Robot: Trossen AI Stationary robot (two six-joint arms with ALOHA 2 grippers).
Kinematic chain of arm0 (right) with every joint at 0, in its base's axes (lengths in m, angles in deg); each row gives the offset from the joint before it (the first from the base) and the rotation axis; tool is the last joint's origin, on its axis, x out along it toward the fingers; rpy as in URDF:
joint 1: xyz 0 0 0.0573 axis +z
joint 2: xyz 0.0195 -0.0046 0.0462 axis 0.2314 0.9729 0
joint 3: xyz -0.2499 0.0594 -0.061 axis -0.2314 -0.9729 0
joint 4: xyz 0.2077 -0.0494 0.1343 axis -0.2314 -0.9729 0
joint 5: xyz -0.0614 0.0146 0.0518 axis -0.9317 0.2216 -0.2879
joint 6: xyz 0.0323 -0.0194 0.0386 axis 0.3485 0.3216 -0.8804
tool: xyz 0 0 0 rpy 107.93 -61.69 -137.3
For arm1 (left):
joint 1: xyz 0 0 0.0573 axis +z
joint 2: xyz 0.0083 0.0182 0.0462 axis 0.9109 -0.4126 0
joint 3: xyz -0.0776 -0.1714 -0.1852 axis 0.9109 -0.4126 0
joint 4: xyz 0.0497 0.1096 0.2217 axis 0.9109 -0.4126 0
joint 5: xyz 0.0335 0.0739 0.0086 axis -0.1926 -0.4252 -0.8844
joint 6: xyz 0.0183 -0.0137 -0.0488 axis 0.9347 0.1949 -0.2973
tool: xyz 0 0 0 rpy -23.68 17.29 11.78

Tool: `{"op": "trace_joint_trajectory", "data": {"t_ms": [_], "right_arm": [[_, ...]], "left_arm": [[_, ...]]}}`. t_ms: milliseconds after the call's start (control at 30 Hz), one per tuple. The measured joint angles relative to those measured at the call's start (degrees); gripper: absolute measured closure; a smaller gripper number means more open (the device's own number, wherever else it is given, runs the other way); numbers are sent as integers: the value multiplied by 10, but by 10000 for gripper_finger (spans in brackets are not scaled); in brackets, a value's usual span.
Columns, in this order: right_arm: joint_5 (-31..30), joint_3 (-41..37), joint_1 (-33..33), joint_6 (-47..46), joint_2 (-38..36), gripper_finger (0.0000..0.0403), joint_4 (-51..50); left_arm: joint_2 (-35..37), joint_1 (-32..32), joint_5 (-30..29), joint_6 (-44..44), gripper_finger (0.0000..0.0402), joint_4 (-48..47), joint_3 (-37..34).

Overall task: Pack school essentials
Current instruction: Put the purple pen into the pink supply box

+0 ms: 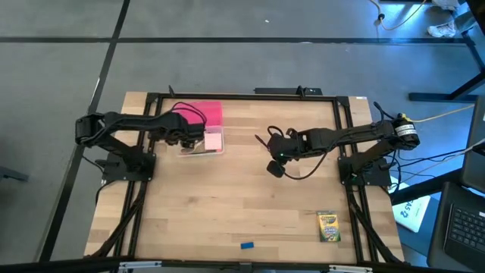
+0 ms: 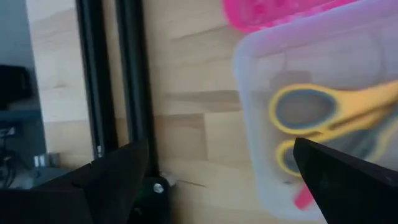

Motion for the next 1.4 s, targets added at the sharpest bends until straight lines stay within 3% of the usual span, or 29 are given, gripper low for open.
{"op": "trace_joint_trajectory", "data": {"t_ms": [567,1200,1400], "right_arm": [[0,0,0,2,0,337,15],[-1,0,0,3,0,337,15],[-1,0,0,2,0,337,15]], "left_arm": [[0,59,-52,20,5,3,-58],[0,60,-40,127,5,174,-57],[0,60,-45,139,5,166,-57]]}}
